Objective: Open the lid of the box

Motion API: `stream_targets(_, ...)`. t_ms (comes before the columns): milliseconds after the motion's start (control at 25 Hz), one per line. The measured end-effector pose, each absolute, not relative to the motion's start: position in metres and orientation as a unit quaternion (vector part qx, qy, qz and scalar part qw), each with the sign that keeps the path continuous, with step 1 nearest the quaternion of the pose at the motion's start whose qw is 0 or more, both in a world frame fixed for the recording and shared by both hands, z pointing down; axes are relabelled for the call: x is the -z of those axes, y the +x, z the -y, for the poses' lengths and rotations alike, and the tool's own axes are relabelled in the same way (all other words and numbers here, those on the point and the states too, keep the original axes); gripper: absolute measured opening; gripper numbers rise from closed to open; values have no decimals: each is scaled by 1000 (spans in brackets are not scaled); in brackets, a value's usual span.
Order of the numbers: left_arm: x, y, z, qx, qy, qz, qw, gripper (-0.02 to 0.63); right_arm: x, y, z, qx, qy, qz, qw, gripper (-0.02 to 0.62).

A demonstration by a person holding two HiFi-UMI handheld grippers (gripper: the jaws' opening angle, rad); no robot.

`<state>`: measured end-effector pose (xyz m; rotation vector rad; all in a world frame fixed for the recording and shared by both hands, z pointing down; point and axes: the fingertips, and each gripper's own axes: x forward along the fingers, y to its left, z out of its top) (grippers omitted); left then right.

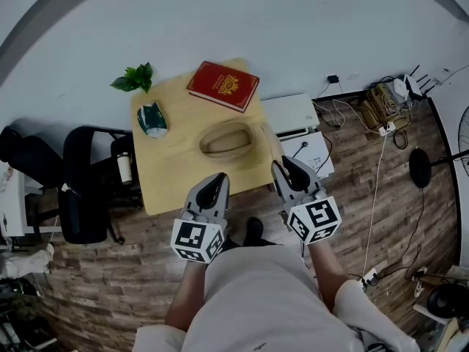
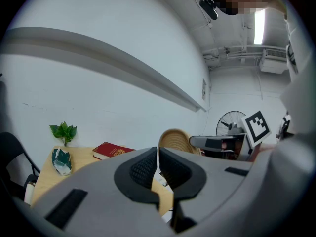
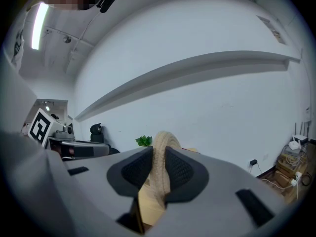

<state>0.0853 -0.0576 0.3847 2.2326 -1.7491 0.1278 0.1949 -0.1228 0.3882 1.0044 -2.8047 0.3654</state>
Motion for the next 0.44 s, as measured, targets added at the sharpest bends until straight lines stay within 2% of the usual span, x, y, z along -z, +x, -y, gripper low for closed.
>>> stream_targets(440,-386,84,61,-47,776,611,151,15,-390,192,126,-121,328,934,71,80)
